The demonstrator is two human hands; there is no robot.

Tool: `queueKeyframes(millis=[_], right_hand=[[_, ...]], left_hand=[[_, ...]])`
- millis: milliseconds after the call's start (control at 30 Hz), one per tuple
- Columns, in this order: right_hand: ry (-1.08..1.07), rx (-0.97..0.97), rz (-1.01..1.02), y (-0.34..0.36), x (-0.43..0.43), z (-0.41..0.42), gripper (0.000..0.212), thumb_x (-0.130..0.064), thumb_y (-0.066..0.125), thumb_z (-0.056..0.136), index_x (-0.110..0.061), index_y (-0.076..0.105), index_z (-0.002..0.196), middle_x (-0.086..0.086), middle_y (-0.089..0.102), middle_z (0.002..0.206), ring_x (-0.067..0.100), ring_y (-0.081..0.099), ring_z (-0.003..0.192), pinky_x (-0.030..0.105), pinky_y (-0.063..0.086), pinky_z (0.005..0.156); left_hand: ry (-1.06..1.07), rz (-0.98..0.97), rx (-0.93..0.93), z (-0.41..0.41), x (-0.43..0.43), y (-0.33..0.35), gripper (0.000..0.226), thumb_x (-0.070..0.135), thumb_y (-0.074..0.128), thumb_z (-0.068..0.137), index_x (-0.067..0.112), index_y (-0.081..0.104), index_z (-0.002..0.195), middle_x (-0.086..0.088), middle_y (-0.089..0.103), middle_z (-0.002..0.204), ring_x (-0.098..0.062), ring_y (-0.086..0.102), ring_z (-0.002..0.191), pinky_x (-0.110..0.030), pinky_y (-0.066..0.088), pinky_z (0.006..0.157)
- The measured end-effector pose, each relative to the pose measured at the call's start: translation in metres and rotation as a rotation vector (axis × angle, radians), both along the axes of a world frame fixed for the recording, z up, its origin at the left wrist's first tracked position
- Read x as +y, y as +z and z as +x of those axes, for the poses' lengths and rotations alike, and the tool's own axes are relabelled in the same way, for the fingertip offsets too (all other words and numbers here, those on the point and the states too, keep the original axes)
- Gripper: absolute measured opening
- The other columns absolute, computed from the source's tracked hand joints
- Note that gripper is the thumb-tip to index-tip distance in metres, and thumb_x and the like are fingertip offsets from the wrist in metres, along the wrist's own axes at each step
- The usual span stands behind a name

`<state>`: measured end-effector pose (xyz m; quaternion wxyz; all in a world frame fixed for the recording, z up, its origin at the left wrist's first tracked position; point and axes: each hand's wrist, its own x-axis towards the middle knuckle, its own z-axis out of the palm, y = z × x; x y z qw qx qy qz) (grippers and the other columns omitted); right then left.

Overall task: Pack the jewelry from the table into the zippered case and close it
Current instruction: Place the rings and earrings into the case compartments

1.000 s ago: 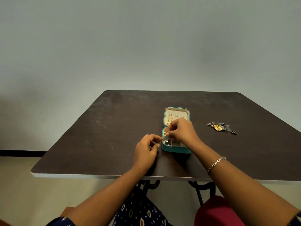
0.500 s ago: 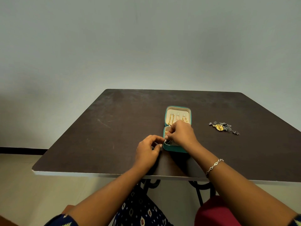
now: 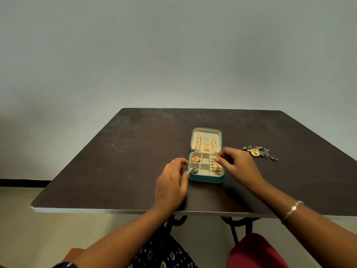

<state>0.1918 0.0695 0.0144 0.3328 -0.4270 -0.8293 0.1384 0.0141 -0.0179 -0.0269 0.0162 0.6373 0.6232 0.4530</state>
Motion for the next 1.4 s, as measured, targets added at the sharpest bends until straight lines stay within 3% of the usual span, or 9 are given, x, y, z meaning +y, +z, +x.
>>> queueKeyframes(millis=[100,200,300,633,767,933,1067,1233,1400], right_hand=[[0.024,-0.158,0.128,-0.016,0.002,0.043,0.010,-0.022,0.066,0.082,-0.015,0.061,0.076,-0.009,0.054,0.070,0.003,0.047,0.060,0.020,0.037,0.055],[-0.014,-0.216,0.172,-0.025,0.006,0.085,0.012,-0.019,0.069,0.080,-0.016,0.059,0.075,-0.010,0.051,0.069,0.005,0.046,0.057,0.012,0.031,0.053],[-0.111,-0.162,0.160,-0.029,0.015,0.119,0.010,-0.017,0.069,0.080,-0.016,0.060,0.075,-0.008,0.055,0.070,0.008,0.050,0.059,0.014,0.034,0.054],[-0.363,0.111,0.030,-0.041,0.058,0.137,0.013,-0.009,0.065,0.080,-0.017,0.058,0.074,0.002,0.056,0.083,0.019,0.055,0.079,0.033,0.045,0.068],[-0.338,0.046,0.061,-0.043,0.070,0.134,0.009,-0.010,0.065,0.079,-0.016,0.059,0.076,0.000,0.055,0.086,0.019,0.053,0.087,0.028,0.039,0.069],[-0.292,-0.049,0.118,-0.043,0.083,0.125,0.006,-0.012,0.064,0.080,-0.013,0.060,0.085,0.001,0.057,0.092,0.019,0.051,0.094,0.027,0.039,0.070],[-0.297,-0.070,0.115,-0.043,0.094,0.121,0.013,-0.015,0.062,0.083,-0.012,0.061,0.095,0.001,0.057,0.100,0.018,0.050,0.100,0.024,0.038,0.073],[-0.261,-0.161,0.085,-0.044,0.102,0.117,0.028,-0.023,0.060,0.085,-0.016,0.059,0.112,0.002,0.052,0.114,0.018,0.044,0.112,0.031,0.040,0.090],[-0.261,-0.197,0.083,-0.045,0.106,0.116,0.029,-0.026,0.059,0.085,-0.016,0.060,0.112,0.003,0.050,0.116,0.020,0.043,0.113,0.033,0.040,0.090]], left_hand=[[-0.051,0.115,0.321,0.005,-0.002,0.002,0.023,0.029,0.048,0.087,0.022,0.050,0.108,0.006,0.057,0.088,0.000,0.048,0.070,-0.006,0.036,0.052],[-0.136,0.292,0.662,0.017,0.002,-0.001,0.026,0.033,0.044,0.083,0.019,0.048,0.105,0.003,0.064,0.088,-0.009,0.055,0.075,-0.015,0.044,0.057],[-0.265,0.388,0.734,0.042,0.003,-0.002,0.025,0.029,0.047,0.084,0.017,0.049,0.106,0.001,0.065,0.088,-0.012,0.052,0.079,-0.021,0.046,0.067],[-0.329,0.158,0.389,0.136,0.062,-0.003,0.025,0.032,0.039,0.084,0.020,0.051,0.103,0.003,0.059,0.095,-0.010,0.048,0.089,-0.020,0.046,0.070],[-0.295,0.039,0.192,0.149,0.093,-0.006,0.037,0.034,0.032,0.084,0.015,0.054,0.106,-0.003,0.055,0.102,-0.012,0.043,0.100,-0.024,0.039,0.081],[-0.161,-0.042,0.031,0.156,0.126,-0.005,0.020,0.013,0.052,0.087,0.012,0.054,0.107,-0.004,0.053,0.105,-0.020,0.046,0.103,-0.032,0.040,0.084],[-0.115,-0.102,-0.004,0.160,0.149,-0.003,0.020,0.009,0.050,0.087,0.011,0.054,0.106,-0.005,0.053,0.109,-0.021,0.045,0.105,-0.032,0.039,0.085],[-0.108,-0.171,-0.018,0.165,0.173,-0.003,0.022,0.008,0.047,0.089,0.013,0.057,0.108,-0.005,0.050,0.112,-0.017,0.042,0.110,-0.028,0.039,0.086],[-0.085,-0.226,-0.024,0.168,0.188,-0.004,0.021,0.013,0.049,0.089,0.015,0.060,0.107,-0.005,0.047,0.112,-0.018,0.042,0.109,-0.027,0.039,0.087]])
